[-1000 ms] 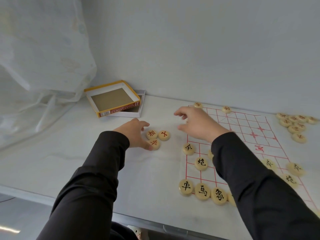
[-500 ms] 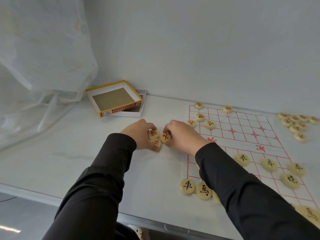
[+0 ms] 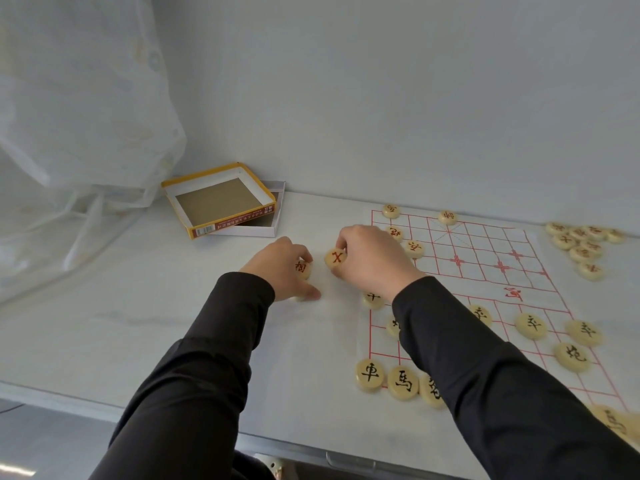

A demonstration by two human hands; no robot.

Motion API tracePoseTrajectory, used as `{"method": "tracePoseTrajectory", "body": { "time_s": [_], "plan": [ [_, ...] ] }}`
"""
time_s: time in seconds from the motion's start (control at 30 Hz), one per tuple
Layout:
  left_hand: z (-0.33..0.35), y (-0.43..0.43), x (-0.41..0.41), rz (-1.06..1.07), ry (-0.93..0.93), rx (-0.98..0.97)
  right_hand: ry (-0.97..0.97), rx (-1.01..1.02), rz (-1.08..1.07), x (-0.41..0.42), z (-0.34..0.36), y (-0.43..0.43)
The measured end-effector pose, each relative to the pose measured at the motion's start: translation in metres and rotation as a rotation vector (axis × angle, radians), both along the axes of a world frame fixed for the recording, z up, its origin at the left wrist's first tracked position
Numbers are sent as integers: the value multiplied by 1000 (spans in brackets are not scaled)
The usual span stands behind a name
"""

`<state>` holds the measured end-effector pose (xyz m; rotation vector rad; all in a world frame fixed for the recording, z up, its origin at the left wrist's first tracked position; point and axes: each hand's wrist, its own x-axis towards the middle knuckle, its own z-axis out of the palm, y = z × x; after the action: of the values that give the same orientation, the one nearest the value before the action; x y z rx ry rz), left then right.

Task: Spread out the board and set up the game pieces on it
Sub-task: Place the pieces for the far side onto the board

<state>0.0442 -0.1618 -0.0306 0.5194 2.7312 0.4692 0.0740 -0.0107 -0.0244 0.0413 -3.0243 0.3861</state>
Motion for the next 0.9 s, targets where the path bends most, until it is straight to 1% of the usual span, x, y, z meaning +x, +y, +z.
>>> {"method": "tracePoseTrajectory", "body": {
  "time_s": [0.07,0.23,0.37,0.5,0.57,0.7,0.8,0.9],
  "plan": [
    [-1,4,0,15,16,19,31,-41,-43,-2,3,4],
    [1,17,0,19,-3,90,18,-102,-90,-4,2,11],
    [4,28,0,-28,-28,80,49,-171,-152,-6,2,23],
    [3,34,-1,-27,-15,93,69,-179,-224,-10,2,48],
    [2,36,-3,-29,-10,103,99,-146,-301,-19,5,74],
    [1,37,-5,-28,-14,108,66,-108,-440,-38,12,131],
    [0,39,-7,-18,-22,109,40,-39,-443,-53,11,149],
    [-2,42,-8,-15,-29,106,0,118,-402,-67,5,150]
  ]
}}
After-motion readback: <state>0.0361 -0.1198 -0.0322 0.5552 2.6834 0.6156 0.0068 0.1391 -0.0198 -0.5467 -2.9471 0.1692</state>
